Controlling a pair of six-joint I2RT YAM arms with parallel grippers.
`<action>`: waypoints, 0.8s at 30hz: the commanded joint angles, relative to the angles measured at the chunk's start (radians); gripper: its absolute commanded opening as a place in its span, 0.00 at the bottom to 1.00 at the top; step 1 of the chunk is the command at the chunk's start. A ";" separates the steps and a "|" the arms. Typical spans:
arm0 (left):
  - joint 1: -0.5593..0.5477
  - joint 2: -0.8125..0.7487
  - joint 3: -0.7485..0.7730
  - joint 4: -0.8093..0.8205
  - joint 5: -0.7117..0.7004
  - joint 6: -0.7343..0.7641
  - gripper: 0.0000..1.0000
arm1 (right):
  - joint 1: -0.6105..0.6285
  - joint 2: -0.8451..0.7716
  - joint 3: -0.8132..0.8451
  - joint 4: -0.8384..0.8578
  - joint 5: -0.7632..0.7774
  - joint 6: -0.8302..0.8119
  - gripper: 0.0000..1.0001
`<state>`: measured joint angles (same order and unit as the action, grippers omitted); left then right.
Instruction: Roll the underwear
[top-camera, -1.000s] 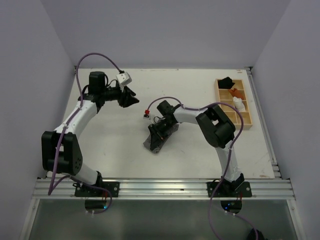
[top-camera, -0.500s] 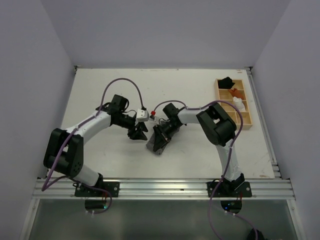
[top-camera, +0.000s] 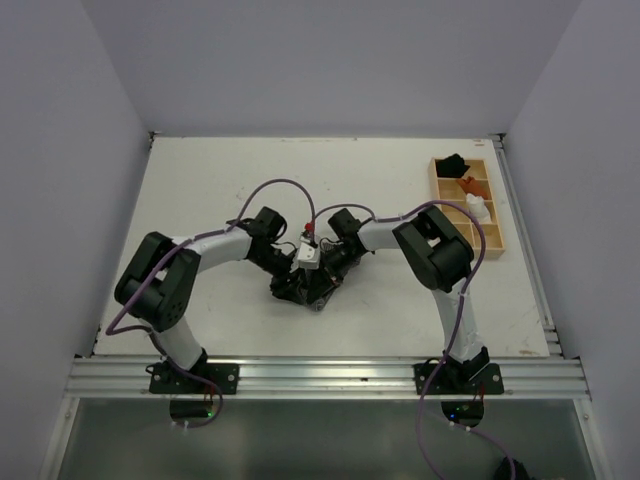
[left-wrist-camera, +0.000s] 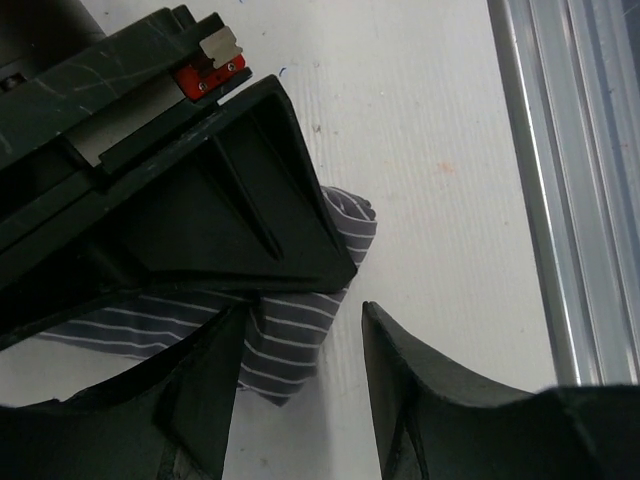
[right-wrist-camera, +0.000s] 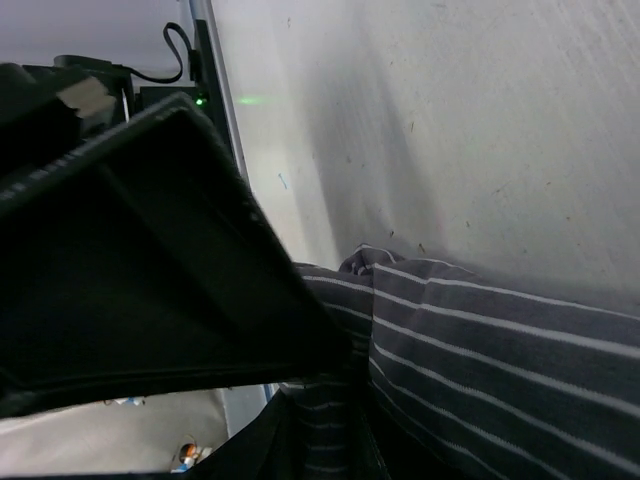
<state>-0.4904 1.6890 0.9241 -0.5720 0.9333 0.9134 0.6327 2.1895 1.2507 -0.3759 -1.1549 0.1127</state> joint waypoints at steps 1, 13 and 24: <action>-0.020 0.047 0.077 -0.003 -0.024 0.082 0.54 | 0.005 0.030 -0.037 0.012 0.188 -0.027 0.17; -0.045 0.190 0.229 -0.155 -0.021 0.189 0.35 | 0.004 0.003 -0.033 -0.003 0.202 -0.033 0.18; -0.063 0.288 0.320 -0.295 0.009 0.242 0.16 | -0.011 -0.192 -0.138 0.037 0.411 0.054 0.40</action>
<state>-0.5419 1.9404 1.2091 -0.8742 0.9493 1.1011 0.6197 2.0705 1.1805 -0.3920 -1.0019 0.1593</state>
